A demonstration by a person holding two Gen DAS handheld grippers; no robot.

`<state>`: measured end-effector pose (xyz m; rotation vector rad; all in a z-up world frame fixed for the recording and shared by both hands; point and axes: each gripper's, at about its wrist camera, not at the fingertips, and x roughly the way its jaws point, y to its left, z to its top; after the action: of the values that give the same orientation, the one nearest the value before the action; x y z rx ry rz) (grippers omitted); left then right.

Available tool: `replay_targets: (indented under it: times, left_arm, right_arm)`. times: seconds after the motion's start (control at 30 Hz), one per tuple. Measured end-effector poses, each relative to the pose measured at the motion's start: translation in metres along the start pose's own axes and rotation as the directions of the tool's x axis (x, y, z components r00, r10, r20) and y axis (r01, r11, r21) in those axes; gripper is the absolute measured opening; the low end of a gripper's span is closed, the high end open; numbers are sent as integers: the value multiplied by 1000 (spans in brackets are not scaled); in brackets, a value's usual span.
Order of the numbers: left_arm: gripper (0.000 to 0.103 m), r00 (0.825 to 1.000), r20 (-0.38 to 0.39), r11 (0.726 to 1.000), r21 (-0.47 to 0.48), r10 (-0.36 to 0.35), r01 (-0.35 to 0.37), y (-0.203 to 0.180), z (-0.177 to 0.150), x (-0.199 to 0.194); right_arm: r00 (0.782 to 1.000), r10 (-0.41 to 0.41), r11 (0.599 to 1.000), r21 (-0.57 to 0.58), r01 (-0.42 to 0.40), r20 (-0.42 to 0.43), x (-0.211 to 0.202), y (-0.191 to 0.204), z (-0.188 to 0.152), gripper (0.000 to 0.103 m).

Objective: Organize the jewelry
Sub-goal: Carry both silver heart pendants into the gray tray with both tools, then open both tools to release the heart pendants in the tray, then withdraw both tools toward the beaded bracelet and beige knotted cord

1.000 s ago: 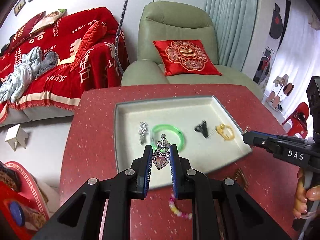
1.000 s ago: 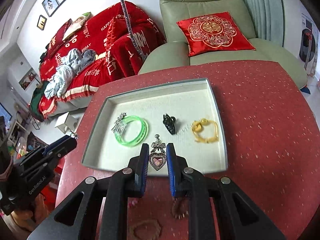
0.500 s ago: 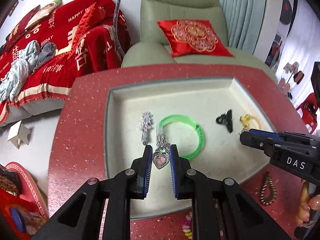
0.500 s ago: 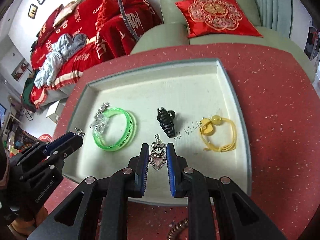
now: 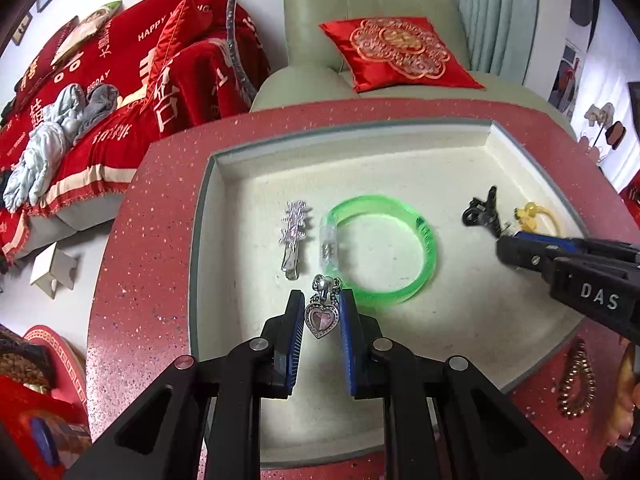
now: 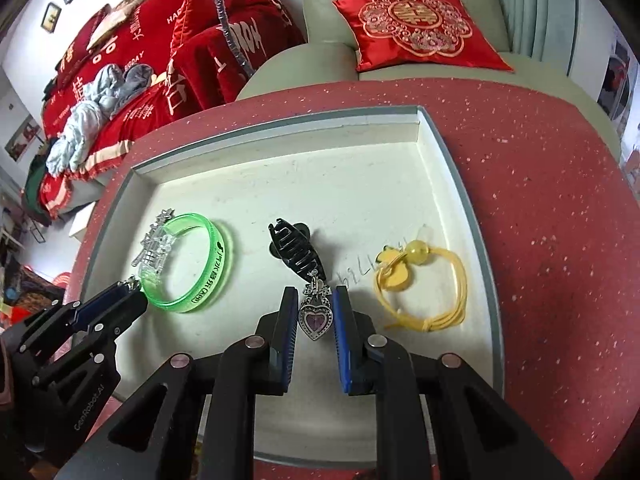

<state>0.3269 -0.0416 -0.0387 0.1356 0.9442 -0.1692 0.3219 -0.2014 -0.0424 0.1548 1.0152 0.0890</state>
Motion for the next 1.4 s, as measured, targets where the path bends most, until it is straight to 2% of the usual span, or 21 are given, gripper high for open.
replay_targets:
  times: [0.23, 0.37, 0.53, 0.77, 0.87, 1.0, 1.23, 1.27, 1.3, 1.33, 1.37, 1.4]
  left_arm:
    - [35, 1000, -3, 1000, 1, 6, -6, -2, -3, 2]
    - [35, 1000, 21, 1000, -4, 11, -10, -1, -4, -4]
    - [35, 999, 39, 1000, -8, 8, -7, -3, -4, -12]
    - [35, 998, 70, 1000, -25, 10, -9, 0, -5, -26]
    - [36, 997, 77, 999, -31, 11, -9, 1, -5, -31]
    - [36, 996, 87, 1000, -29, 11, -8, 0, -7, -38]
    - [37, 996, 88, 999, -35, 10, -7, 0, -11, -45]
    - [46, 996, 89, 999, -36, 9, -5, 1, -12, -47]
    - [93, 996, 90, 999, -40, 10, -6, 1, -13, -49]
    - [103, 995, 100, 999, -51, 22, -17, 2, -15, -52]
    - [103, 988, 147, 997, -65, 42, -33, 3, -17, -60]
    - [103, 986, 159, 998, -58, 48, -39, 2, -18, -65]
  right_arm:
    - [1000, 3, 1000, -2, -3, -1, 0, 1, -2, 22]
    - [1000, 28, 999, 15, -28, 4, -5, 2, -3, 45]
    - [997, 64, 997, 44, -66, 33, -23, 3, -4, 45]
    - [992, 92, 992, 79, -99, 86, -55, -2, -10, 51]
    - [990, 102, 989, 94, -111, 93, -64, -6, -15, 52]
    - [989, 106, 988, 99, -116, 100, -74, -8, -23, 59]
    - [988, 117, 987, 97, -127, 104, -91, -9, -42, 59]
    - [987, 121, 987, 94, -131, 106, -94, -9, -45, 62]
    - [986, 123, 987, 91, -133, 108, -97, -8, -48, 68]
    - [986, 126, 987, 89, -136, 110, -100, -7, -50, 70]
    - [985, 131, 986, 87, -141, 114, -103, -7, -53, 70]
    - [984, 132, 986, 84, -143, 116, -106, -6, -56, 70]
